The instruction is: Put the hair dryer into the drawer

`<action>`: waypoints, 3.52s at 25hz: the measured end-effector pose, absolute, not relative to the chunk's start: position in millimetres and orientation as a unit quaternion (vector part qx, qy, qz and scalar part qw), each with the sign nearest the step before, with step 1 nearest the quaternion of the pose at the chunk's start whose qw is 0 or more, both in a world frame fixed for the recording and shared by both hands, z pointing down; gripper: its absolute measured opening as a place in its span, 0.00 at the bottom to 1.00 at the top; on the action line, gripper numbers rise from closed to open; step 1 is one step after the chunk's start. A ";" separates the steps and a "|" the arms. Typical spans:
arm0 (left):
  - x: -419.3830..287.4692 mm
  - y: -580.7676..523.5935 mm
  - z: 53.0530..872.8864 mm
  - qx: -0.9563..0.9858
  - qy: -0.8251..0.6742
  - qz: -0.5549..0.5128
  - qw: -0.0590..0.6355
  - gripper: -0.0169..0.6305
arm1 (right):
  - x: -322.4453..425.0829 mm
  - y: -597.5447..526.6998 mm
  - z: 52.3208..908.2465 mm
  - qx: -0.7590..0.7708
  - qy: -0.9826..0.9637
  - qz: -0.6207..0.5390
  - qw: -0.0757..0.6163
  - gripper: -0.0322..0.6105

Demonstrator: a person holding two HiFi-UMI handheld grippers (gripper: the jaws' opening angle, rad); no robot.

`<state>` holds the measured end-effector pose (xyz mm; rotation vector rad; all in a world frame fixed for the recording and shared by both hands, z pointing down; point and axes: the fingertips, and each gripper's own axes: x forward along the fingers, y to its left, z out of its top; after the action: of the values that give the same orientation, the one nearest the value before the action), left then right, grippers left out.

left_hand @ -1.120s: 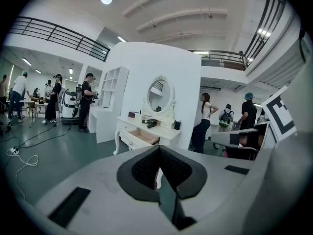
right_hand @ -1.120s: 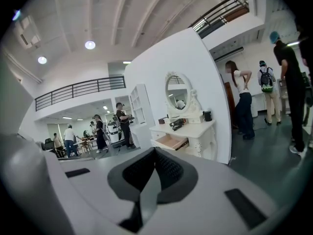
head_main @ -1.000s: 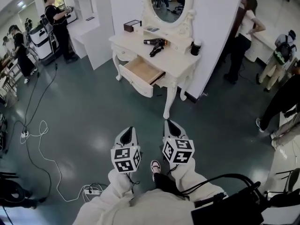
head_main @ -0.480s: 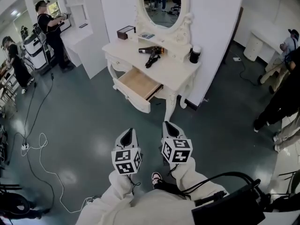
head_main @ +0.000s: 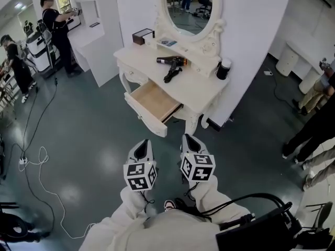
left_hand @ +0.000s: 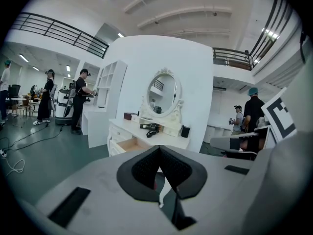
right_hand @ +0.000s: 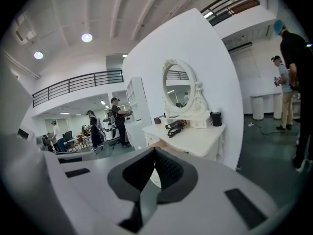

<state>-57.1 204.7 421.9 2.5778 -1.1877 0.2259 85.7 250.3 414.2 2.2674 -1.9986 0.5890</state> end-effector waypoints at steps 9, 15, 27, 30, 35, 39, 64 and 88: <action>-32.3 181.9 431.8 0.898 -0.403 0.092 0.148 0.02 | 114.9 221.5 426.1 0.740 -0.639 0.208 0.033 0.15; -28.5 163.9 434.3 0.896 -0.408 0.097 0.150 0.02 | 124.0 211.8 439.1 0.741 -0.632 0.225 0.036 0.15; -7.7 78.5 428.7 0.906 -0.391 0.080 0.138 0.02 | 139.5 131.2 434.9 0.752 -0.623 0.213 0.040 0.15; -3.1 48.1 425.7 0.908 -0.389 0.079 0.134 0.02 | 143.0 100.2 428.8 0.755 -0.622 0.206 0.041 0.15; -0.6 -0.6 425.1 0.908 -0.386 0.084 0.137 0.02 | 145.8 52.2 425.8 0.757 -0.618 0.207 0.044 0.15; 2.0 -38.4 426.0 0.908 -0.383 0.082 0.146 0.02 | 147.2 18.4 428.8 0.758 -0.614 0.212 0.051 0.15; 56.6 -155.0 459.3 0.911 -0.344 0.087 0.208 0.02 | 206.7 -54.9 441.9 0.798 -0.549 0.229 0.095 0.15; 82.8 -227.2 439.6 0.893 -0.403 0.078 0.182 0.02 | 251.1 -154.1 432.3 0.751 -0.609 0.231 0.105 0.15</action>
<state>82.8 -227.2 439.6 2.5219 -1.1388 0.2205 251.1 -154.1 432.3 2.2150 -1.7966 0.6806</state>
